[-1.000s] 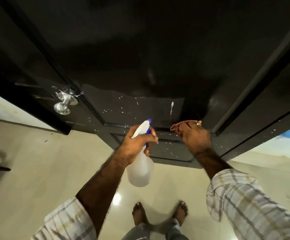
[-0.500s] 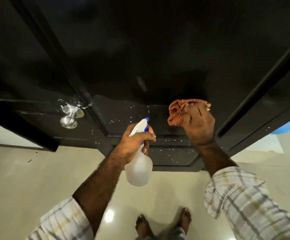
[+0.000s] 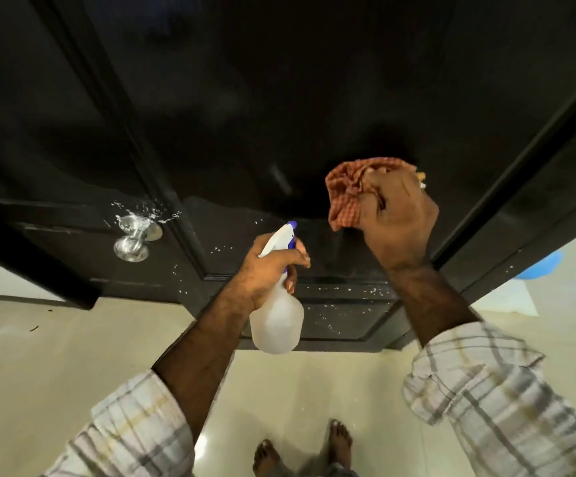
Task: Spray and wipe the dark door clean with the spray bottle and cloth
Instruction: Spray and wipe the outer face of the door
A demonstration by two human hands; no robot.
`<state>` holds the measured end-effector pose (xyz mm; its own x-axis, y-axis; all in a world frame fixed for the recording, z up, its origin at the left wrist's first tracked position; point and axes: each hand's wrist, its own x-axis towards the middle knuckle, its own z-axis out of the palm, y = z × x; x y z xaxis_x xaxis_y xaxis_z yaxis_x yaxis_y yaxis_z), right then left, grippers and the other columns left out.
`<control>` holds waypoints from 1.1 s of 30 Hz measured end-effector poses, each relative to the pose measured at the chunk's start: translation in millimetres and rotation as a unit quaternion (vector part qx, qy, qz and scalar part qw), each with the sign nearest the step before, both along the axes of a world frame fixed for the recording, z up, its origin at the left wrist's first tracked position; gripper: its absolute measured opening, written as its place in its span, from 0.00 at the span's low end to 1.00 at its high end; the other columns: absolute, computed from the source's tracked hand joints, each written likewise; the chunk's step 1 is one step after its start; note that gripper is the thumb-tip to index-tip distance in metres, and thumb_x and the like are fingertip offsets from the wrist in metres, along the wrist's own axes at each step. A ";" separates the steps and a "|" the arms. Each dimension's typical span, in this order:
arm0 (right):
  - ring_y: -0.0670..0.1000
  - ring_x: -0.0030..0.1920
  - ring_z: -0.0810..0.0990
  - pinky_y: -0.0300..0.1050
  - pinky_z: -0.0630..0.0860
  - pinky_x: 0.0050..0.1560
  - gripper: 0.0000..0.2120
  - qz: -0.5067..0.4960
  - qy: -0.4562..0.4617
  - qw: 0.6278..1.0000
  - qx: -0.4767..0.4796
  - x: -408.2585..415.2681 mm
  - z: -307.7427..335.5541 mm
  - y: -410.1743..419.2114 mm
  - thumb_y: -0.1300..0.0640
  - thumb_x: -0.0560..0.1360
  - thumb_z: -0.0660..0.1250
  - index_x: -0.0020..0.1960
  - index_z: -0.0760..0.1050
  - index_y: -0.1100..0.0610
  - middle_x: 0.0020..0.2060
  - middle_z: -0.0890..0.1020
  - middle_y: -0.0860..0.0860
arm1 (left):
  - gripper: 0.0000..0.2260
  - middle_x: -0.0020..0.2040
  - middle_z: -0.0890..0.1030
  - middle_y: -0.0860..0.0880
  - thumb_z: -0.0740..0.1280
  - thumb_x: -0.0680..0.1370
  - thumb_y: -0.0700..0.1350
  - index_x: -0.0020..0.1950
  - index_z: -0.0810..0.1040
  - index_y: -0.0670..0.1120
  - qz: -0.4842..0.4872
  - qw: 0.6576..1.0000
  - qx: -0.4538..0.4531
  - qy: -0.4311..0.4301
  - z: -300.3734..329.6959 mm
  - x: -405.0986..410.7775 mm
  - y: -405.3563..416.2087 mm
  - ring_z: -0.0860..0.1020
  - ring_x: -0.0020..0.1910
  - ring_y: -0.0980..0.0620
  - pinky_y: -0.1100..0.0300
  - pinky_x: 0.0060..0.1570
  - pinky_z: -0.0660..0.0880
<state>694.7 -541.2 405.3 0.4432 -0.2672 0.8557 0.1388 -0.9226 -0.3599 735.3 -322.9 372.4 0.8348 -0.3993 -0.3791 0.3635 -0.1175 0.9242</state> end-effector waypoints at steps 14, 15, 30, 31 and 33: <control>0.62 0.45 0.85 0.53 0.84 0.46 0.09 0.021 0.358 0.932 0.059 -24.0 -187.1 5.2 0.60 0.77 0.74 0.56 0.82 0.58 0.51 0.85 0.58 | 0.13 0.45 0.84 0.38 0.75 0.72 0.33 0.55 0.79 0.34 0.112 0.993 0.021 0.035 -52.1 -14.1 -14.5 0.71 0.25 0.45 0.54 0.31 0.75; 0.60 0.46 0.85 0.52 0.84 0.48 0.07 0.034 0.314 0.944 0.089 -21.6 -174.5 7.1 0.61 0.77 0.74 0.55 0.83 0.58 0.51 0.85 0.58 | 0.15 0.45 0.85 0.39 0.75 0.71 0.33 0.57 0.79 0.33 0.112 0.993 0.020 0.038 -50.4 -17.3 -15.4 0.71 0.25 0.45 0.54 0.31 0.75; 0.58 0.38 0.82 0.51 0.83 0.37 0.14 0.080 0.174 0.981 0.012 2.3 -140.2 33.4 0.53 0.85 0.60 0.50 0.81 0.59 0.47 0.82 0.58 | 0.13 0.44 0.85 0.42 0.76 0.72 0.34 0.55 0.81 0.41 0.105 0.994 0.027 0.015 -15.2 0.7 16.5 0.73 0.26 0.47 0.54 0.32 0.76; 0.60 0.38 0.83 0.52 0.83 0.37 0.15 0.073 0.224 0.972 0.021 -2.7 -169.6 40.2 0.50 0.84 0.60 0.51 0.81 0.58 0.47 0.83 0.57 | 0.09 0.43 0.85 0.42 0.75 0.73 0.33 0.50 0.81 0.42 0.087 0.996 0.027 0.012 -21.5 0.7 21.2 0.72 0.26 0.47 0.54 0.32 0.74; 0.62 0.41 0.85 0.52 0.82 0.38 0.16 0.052 0.278 0.956 0.081 -8.8 -203.7 55.9 0.47 0.80 0.60 0.52 0.82 0.56 0.47 0.84 0.57 | 0.09 0.40 0.84 0.45 0.73 0.74 0.31 0.42 0.81 0.45 0.061 0.997 0.040 0.001 -35.5 5.2 33.9 0.71 0.24 0.47 0.55 0.32 0.73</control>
<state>685.9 -485.3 201.6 0.8486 -0.3052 0.4320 -0.0268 -0.8405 -0.5411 740.4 -289.0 336.9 0.8741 -0.2633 -0.4082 0.3822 -0.1457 0.9125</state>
